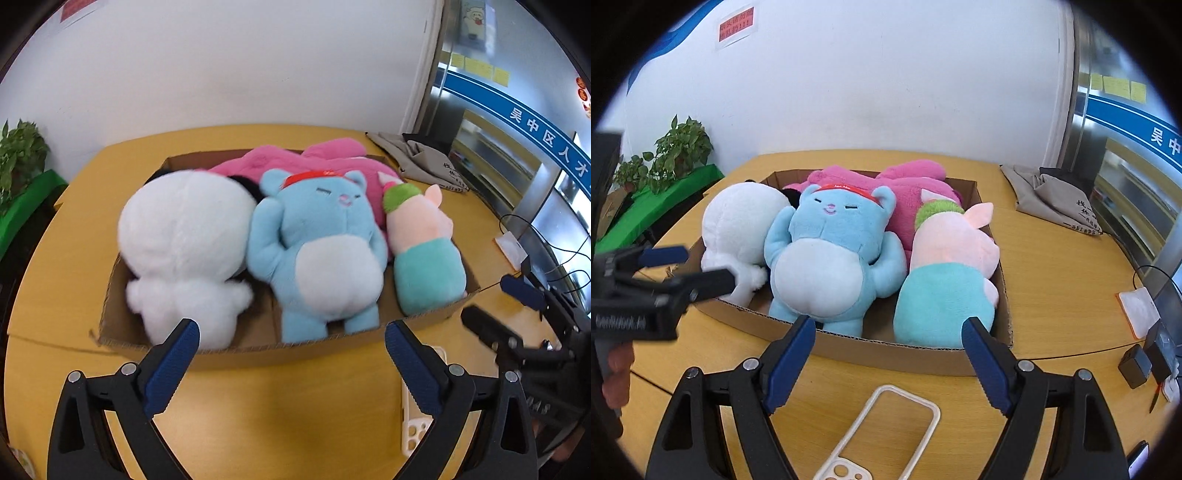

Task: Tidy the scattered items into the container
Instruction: 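Lower the pink pig into the box beside the blue bear and release, then pull both tools back and move toward the clear phone case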

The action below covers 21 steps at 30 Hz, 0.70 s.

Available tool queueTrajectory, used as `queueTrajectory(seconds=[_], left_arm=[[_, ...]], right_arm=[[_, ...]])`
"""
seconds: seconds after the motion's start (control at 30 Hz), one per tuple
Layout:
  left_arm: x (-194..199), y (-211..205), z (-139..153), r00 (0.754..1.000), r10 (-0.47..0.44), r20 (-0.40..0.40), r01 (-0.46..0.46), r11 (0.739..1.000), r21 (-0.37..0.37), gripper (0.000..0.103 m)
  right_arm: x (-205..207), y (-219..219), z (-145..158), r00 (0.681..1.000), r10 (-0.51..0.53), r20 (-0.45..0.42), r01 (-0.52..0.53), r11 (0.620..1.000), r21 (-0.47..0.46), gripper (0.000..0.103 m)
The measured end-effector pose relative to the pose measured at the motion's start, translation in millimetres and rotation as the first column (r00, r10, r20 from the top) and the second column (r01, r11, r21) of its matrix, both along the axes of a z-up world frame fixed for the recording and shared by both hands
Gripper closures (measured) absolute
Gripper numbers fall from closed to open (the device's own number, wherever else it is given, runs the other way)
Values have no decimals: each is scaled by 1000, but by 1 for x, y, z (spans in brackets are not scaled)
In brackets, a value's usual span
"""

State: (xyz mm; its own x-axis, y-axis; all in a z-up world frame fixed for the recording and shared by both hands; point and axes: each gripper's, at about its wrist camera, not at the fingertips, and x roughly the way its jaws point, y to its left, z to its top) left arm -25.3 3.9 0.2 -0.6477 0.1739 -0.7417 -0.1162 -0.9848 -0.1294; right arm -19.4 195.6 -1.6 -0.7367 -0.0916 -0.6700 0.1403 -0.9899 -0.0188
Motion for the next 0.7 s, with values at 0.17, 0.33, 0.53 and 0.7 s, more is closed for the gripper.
queueTrajectory(seconds=[0.17, 0.33, 0.53, 0.7], left_arm=[[18, -4, 3, 1000, 11, -18, -10, 1000, 10, 1], [27, -1, 4, 999, 13, -29, -12, 999, 31, 1], [28, 3, 7, 999, 18, -37, -17, 999, 36, 1], [28, 5, 7, 999, 23, -35, -21, 999, 30, 1]], right_arm=[[6, -1, 0, 1000, -28, 2, 28, 1000, 0, 21], [9, 4, 1, 999, -45, 4, 45, 999, 2, 21], [10, 8, 2, 999, -51, 0, 51, 999, 6, 21], [10, 9, 3, 999, -53, -7, 53, 998, 15, 21]])
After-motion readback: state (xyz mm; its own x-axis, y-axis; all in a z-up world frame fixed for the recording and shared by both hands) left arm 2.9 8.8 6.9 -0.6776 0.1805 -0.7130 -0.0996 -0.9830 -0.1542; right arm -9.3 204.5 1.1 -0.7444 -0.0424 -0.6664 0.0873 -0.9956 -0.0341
